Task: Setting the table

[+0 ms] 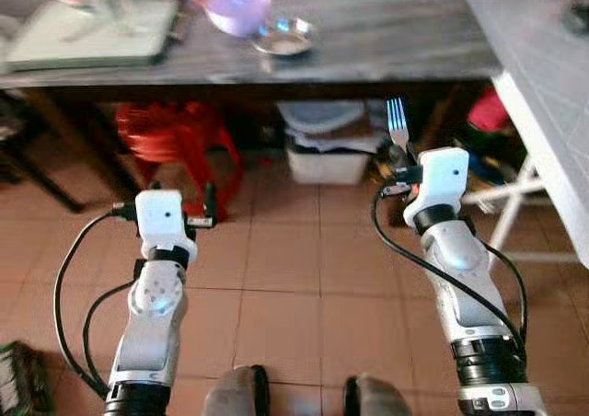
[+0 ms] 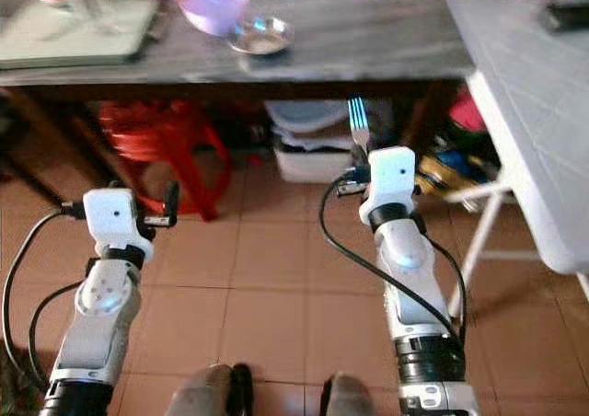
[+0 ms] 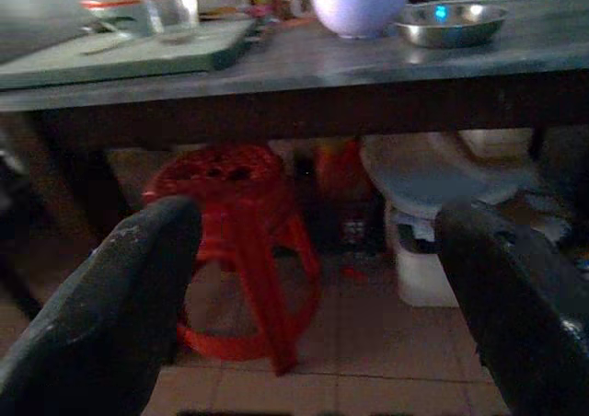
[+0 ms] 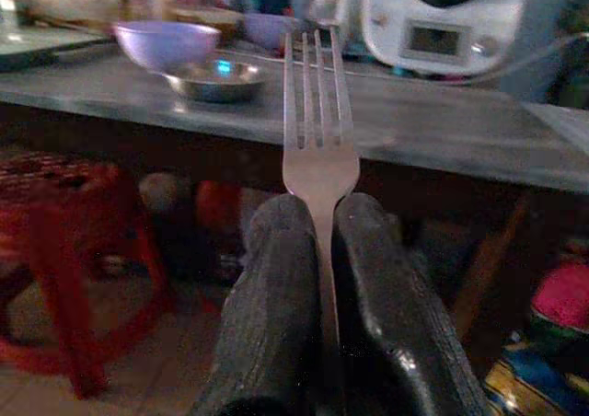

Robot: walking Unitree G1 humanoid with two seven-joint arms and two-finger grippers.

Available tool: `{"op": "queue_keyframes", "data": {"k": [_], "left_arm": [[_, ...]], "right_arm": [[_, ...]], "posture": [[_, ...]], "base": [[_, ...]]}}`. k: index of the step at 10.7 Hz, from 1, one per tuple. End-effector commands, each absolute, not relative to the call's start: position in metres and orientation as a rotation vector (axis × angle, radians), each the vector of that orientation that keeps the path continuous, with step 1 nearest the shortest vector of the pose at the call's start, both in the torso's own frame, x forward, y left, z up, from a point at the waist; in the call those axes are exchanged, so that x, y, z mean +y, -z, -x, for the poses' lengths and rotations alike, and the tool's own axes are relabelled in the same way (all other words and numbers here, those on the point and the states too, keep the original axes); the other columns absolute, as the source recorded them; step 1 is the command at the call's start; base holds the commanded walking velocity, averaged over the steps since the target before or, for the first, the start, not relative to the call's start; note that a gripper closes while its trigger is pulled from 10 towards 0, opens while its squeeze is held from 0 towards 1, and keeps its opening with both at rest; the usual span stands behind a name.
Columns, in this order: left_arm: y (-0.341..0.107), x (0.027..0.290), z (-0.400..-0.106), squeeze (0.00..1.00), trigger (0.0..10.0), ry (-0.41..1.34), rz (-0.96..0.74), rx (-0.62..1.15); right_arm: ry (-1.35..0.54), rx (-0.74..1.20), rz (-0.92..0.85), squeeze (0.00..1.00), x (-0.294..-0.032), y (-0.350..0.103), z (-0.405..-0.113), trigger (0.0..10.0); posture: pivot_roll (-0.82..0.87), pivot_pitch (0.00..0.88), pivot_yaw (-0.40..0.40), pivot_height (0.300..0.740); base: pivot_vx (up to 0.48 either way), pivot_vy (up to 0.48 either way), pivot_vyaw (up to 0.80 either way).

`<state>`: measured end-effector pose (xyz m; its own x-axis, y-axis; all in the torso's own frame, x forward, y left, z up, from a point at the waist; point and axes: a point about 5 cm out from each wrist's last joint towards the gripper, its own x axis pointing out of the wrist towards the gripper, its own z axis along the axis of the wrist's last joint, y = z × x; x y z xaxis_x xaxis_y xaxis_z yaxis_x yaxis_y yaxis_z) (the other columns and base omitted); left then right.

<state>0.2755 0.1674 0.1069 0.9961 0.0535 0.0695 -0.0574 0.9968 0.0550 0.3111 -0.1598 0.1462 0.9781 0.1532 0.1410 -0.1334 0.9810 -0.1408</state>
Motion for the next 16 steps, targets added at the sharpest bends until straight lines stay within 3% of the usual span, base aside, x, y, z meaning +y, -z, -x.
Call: {"op": "queue_keyframes", "data": {"k": [1,4,7,8,10,11,16], "left_arm": [[-0.112,0.177,-0.276,0.00,10.0,-0.090,-0.079,-0.076],[-0.111,0.181,-0.274,0.00,10.0,-0.107,-0.088,-0.094],[-0.109,0.153,-0.276,0.00,10.0,-0.023,-0.031,-0.087],[-0.105,0.150,-0.270,0.00,10.0,0.013,-0.033,-0.074],[-0.089,0.167,-0.241,0.00,10.0,-0.005,-0.058,-0.004],[-0.076,0.179,-0.221,0.00,10.0,-0.049,-0.068,0.054],[-0.087,0.158,-0.222,0.00,10.0,0.028,0.007,0.019]], "right_arm": [[-0.164,-0.170,0.123,0.00,-0.156,-0.153,-0.316,10.0],[-0.167,-0.152,0.128,0.00,-0.147,-0.145,-0.323,10.0],[-0.057,-0.116,0.193,0.00,-0.161,-0.132,-0.307,10.0],[-0.053,-0.136,0.215,0.00,-0.163,-0.131,-0.297,10.0],[0.080,-0.130,0.229,0.00,-0.181,-0.116,-0.263,10.0],[0.057,-0.045,0.175,0.00,-0.183,-0.101,-0.245,10.0],[0.038,-0.114,0.190,0.00,-0.177,-0.116,-0.248,10.0]], "posture": [[0.09,0.052,0.070,0.740],[0.11,0.024,0.062,0.740],[0.03,0.050,0.106,0.740],[0.02,0.054,0.107,0.740],[0.00,0.060,0.100,0.740],[0.01,0.072,0.092,0.740],[0.00,0.108,0.085,0.740]], "base": [[0.000,0.000,0.00],[0.000,0.000,0.00],[0.000,0.000,0.00],[0.000,0.000,0.00],[0.000,0.000,0.00],[0.000,0.000,0.00],[0.000,0.000,0.00]]}}
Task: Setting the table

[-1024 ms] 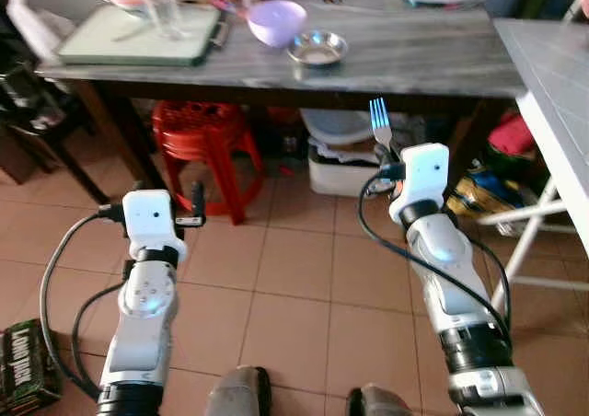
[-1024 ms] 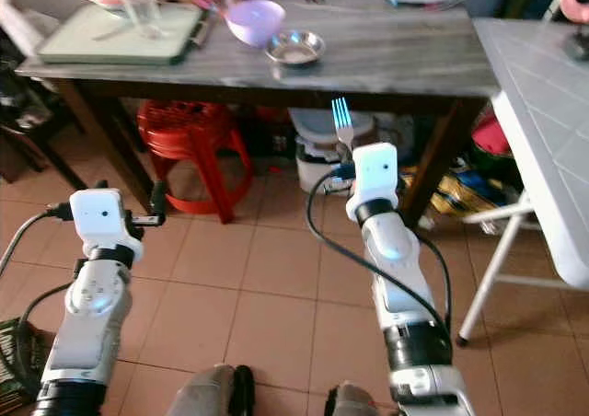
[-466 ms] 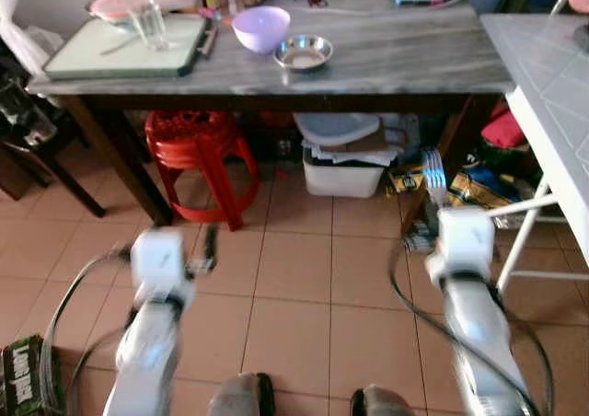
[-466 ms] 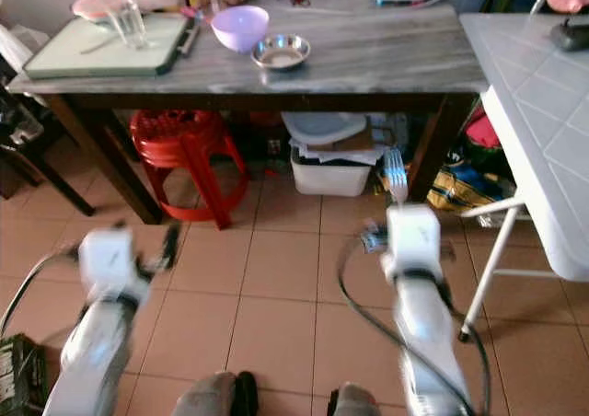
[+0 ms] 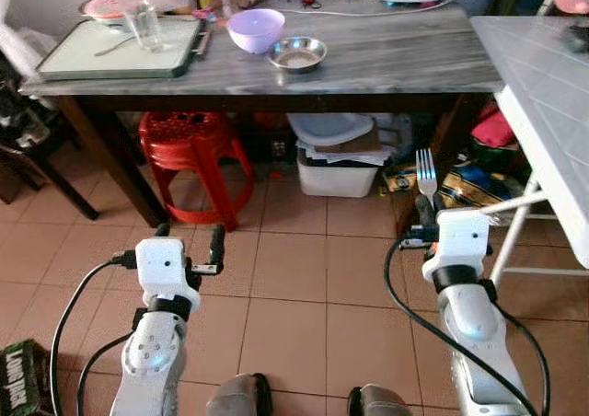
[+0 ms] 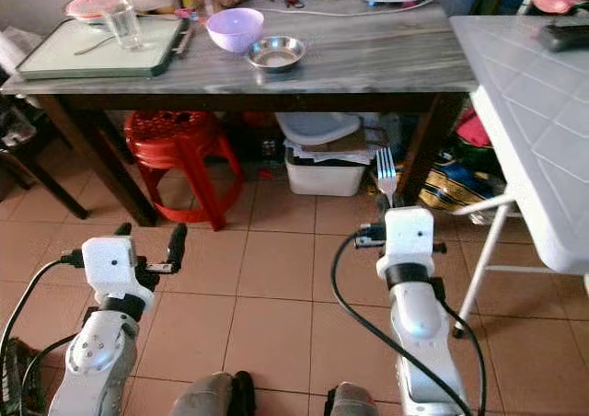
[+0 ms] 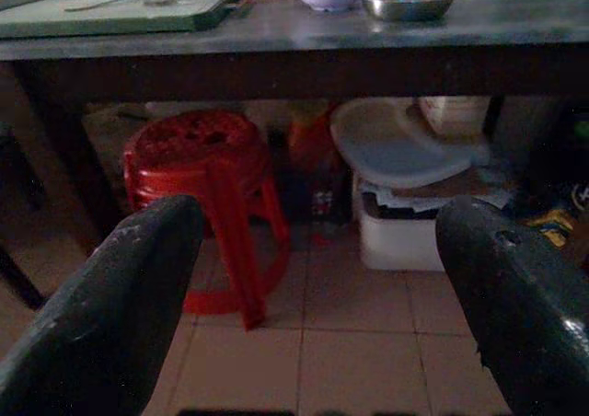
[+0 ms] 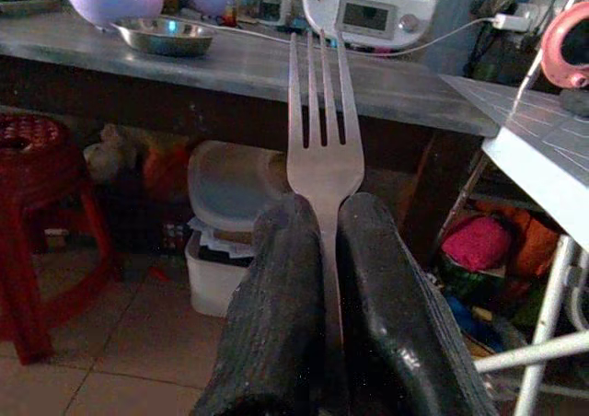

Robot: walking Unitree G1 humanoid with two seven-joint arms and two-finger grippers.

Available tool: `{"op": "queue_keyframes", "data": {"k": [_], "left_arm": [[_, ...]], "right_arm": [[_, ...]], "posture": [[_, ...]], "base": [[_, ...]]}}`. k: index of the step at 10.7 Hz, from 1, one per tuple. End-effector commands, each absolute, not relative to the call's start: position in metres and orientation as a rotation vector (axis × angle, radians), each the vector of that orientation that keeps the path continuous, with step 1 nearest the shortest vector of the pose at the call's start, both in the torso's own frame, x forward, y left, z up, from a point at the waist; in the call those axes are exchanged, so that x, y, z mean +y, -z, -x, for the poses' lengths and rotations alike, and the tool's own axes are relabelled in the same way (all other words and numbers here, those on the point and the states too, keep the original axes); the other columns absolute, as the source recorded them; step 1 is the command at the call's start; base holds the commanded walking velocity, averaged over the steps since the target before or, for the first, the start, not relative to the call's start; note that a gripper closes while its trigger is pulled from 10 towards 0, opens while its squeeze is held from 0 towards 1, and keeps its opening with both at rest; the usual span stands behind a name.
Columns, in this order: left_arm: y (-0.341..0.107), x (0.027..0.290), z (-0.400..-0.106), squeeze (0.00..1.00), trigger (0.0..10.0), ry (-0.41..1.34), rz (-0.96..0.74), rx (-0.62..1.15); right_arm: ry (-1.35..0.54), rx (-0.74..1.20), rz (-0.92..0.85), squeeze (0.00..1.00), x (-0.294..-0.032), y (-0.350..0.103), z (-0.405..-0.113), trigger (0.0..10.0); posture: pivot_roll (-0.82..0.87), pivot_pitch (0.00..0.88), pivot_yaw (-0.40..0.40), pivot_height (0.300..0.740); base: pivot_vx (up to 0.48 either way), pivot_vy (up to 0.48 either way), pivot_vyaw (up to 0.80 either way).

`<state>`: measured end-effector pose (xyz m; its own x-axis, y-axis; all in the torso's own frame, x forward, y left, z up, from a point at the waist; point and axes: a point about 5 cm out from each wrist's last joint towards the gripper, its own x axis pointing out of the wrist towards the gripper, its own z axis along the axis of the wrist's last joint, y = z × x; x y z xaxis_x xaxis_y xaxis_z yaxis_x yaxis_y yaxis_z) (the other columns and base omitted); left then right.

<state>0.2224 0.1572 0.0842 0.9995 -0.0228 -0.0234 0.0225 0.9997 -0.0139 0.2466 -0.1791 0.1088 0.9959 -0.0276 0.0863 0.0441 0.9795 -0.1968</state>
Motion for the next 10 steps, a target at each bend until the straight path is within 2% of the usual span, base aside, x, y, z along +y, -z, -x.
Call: {"op": "queue_keyframes", "data": {"k": [1,2,4,10], "left_arm": [[-0.086,0.160,-0.222,0.00,10.0,0.027,0.001,0.020],[-0.085,0.162,-0.222,0.00,10.0,0.023,-0.001,0.022],[-0.087,0.162,-0.225,0.00,10.0,0.034,-0.008,0.016],[-0.096,0.161,-0.239,0.00,10.0,0.052,-0.007,-0.022]], "right_arm": [[0.042,-0.122,0.212,0.00,-0.179,-0.116,-0.244,10.0],[0.052,-0.113,0.211,0.00,-0.182,-0.114,-0.244,10.0],[0.053,-0.109,0.201,0.00,-0.182,-0.115,-0.250,10.0],[0.038,-0.119,0.172,0.00,-0.173,-0.120,-0.259,10.0]], "posture": [[0.00,0.110,0.086,0.740],[0.00,0.111,0.087,0.740],[0.00,0.114,0.090,0.740],[0.00,0.102,0.076,0.740]], "base": [[0.000,0.000,0.00],[0.000,0.000,0.00],[0.339,0.000,0.00],[0.471,0.000,0.00]]}}
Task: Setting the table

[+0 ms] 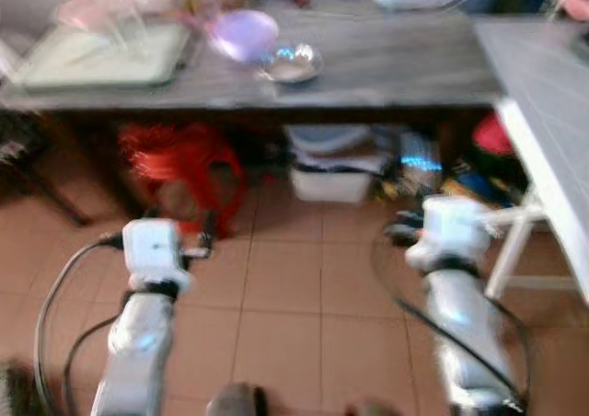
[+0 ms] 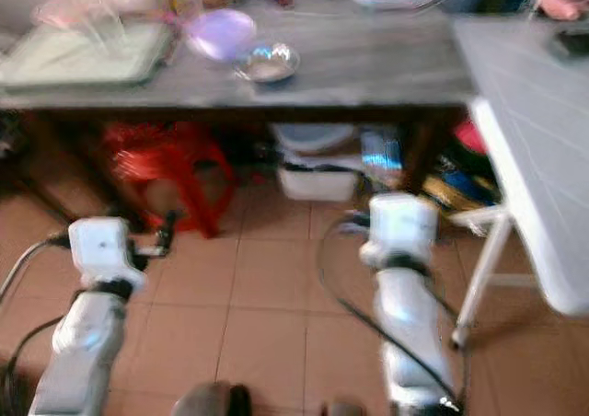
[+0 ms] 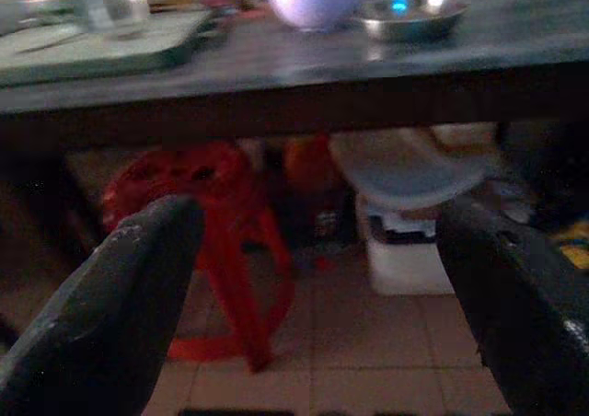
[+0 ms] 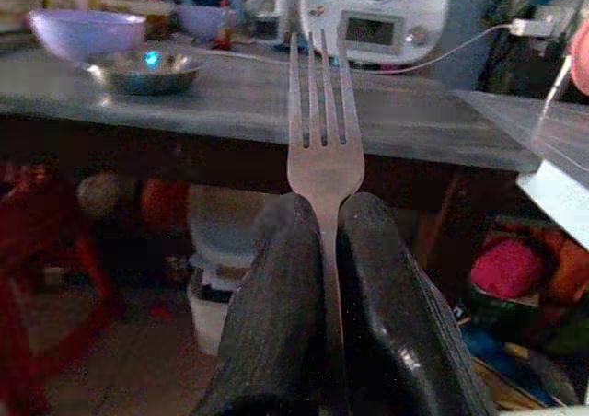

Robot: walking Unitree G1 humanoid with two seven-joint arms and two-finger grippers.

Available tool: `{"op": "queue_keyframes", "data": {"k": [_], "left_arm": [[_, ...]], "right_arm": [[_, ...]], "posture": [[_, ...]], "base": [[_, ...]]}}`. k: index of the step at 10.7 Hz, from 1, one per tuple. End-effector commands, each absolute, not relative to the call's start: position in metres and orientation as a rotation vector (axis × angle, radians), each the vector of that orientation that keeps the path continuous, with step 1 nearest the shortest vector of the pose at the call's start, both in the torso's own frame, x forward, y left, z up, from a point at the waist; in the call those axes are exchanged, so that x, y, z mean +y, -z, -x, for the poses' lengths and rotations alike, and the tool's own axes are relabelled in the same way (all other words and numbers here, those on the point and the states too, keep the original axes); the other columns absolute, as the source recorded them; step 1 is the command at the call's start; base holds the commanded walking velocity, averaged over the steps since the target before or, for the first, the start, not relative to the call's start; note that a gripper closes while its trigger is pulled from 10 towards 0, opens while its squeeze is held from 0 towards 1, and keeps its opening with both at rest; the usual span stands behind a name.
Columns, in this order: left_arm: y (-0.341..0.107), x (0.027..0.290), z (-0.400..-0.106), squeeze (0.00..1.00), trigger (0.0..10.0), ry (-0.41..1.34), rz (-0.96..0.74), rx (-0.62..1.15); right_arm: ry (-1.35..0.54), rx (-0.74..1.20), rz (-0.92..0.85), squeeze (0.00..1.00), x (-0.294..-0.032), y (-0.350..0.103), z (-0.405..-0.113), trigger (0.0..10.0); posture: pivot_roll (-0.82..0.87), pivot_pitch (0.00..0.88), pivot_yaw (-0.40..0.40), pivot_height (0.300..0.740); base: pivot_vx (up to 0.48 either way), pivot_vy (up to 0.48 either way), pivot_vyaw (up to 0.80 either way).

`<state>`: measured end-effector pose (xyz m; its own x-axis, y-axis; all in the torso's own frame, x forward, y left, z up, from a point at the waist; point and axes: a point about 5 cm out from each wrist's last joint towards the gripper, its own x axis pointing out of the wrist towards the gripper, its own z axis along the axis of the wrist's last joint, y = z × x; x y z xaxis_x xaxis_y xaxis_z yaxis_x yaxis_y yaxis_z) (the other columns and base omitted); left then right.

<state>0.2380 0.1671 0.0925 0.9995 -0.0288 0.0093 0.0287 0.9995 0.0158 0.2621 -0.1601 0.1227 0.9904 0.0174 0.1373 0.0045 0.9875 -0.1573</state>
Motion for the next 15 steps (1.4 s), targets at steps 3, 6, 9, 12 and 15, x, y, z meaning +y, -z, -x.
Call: {"op": "queue_keyframes", "data": {"k": [3,6,9,12,15], "left_arm": [[-0.098,0.152,-0.245,0.00,10.0,0.087,0.004,-0.034],[-0.101,0.154,-0.250,0.00,10.0,0.078,0.013,-0.042],[-0.101,0.156,-0.252,0.00,10.0,0.056,0.009,-0.036],[-0.103,0.159,-0.256,0.00,10.0,0.039,0.022,-0.042],[-0.102,0.160,-0.257,0.00,10.0,0.031,0.027,-0.032]], "right_arm": [[0.012,-0.153,0.176,0.00,-0.171,-0.127,-0.267,10.0],[0.005,-0.153,0.169,0.00,-0.171,-0.128,-0.269,10.0],[-0.033,-0.164,0.183,0.00,-0.168,-0.131,-0.272,10.0],[-0.010,-0.157,0.172,0.00,-0.172,-0.131,-0.277,10.0],[0.009,-0.158,0.153,0.00,-0.173,-0.131,-0.278,10.0]], "posture": [[0.00,0.104,0.086,0.740],[0.00,0.111,0.082,0.740],[0.00,0.123,0.082,0.740],[0.01,0.119,0.077,0.740],[0.00,0.114,0.078,0.740]], "base": [[0.480,0.000,0.00],[0.480,0.000,0.00],[0.436,0.000,0.00],[0.386,0.202,0.41],[0.102,0.418,0.00]]}}
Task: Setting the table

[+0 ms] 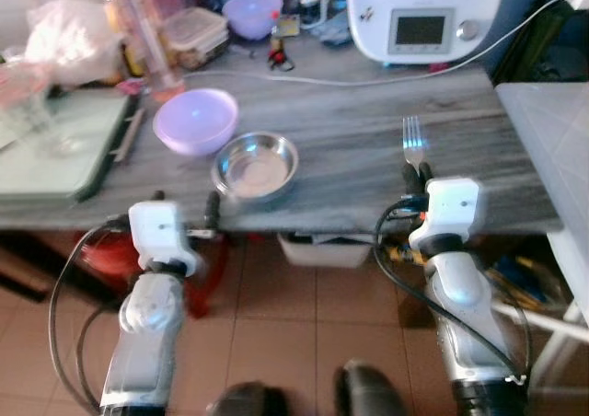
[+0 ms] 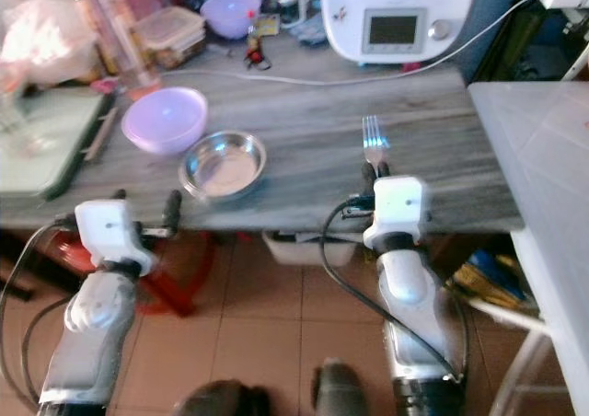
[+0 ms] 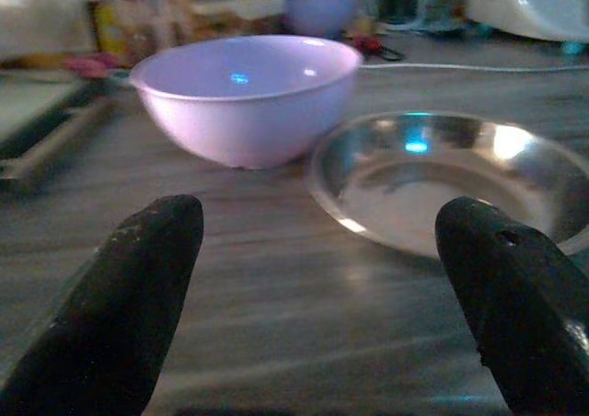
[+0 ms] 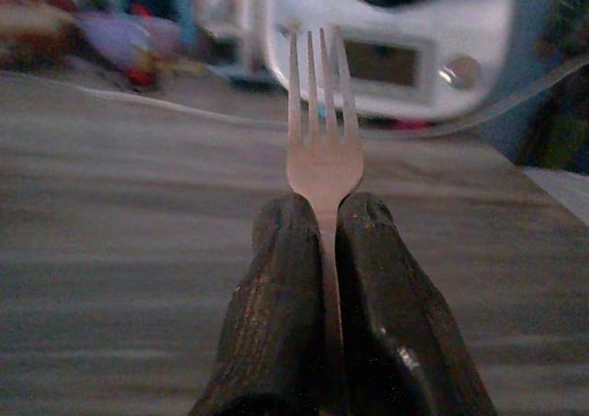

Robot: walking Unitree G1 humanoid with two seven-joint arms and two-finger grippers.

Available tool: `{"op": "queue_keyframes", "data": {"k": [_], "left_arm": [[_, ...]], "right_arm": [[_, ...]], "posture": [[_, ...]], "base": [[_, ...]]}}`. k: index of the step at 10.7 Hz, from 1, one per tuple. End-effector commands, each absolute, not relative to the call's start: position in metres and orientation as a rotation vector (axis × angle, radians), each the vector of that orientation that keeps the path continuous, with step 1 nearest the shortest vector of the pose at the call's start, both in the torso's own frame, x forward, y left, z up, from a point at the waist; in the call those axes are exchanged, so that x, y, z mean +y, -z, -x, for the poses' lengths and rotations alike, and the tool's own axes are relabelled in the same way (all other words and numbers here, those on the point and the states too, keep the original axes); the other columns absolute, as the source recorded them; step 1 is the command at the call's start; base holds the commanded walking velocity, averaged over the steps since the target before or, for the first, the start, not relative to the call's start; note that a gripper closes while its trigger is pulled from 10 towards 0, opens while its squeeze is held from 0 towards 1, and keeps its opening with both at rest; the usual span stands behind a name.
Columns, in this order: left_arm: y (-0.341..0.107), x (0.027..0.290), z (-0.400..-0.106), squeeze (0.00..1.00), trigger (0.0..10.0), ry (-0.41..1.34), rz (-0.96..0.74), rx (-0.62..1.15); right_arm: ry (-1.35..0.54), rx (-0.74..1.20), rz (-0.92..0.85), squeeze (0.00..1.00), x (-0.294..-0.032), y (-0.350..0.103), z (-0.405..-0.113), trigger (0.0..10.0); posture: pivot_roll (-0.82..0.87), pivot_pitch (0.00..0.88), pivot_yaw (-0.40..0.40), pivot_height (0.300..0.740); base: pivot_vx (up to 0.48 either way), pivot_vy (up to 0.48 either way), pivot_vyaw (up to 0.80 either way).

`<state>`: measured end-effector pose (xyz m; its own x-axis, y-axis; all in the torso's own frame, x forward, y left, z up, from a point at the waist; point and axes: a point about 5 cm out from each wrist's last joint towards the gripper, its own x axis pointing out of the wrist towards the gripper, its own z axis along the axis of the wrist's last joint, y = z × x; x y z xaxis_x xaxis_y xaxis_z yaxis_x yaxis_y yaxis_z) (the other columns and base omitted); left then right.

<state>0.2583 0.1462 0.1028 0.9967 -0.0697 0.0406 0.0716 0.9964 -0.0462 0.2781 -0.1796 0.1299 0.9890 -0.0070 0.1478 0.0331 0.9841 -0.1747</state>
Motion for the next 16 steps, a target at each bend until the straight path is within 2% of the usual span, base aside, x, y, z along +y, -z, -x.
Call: {"op": "queue_keyframes", "data": {"k": [1,4,8,16], "left_arm": [[-0.102,0.160,-0.257,0.00,10.0,0.034,0.025,-0.030],[-0.103,0.160,-0.258,0.00,10.0,0.035,0.021,-0.026],[-0.107,0.157,-0.252,0.00,10.0,0.063,0.000,-0.059],[-0.105,0.151,-0.246,0.00,10.0,0.081,0.019,-0.046]], "right_arm": [[0.022,-0.157,0.155,0.00,-0.174,-0.131,-0.277,10.0],[0.052,-0.142,0.148,0.00,-0.177,-0.129,-0.277,10.0],[0.212,-0.065,0.112,0.00,-0.202,-0.119,-0.280,10.0],[0.205,-0.070,0.105,0.00,-0.198,-0.121,-0.281,10.0]], "posture": [[0.00,0.115,0.078,0.740],[0.01,0.121,0.077,0.740],[0.02,0.130,0.077,0.740],[0.01,0.132,0.069,0.740]], "base": [[0.000,0.450,0.00],[0.000,0.462,0.00],[0.000,0.000,0.00],[0.260,0.000,0.00]]}}
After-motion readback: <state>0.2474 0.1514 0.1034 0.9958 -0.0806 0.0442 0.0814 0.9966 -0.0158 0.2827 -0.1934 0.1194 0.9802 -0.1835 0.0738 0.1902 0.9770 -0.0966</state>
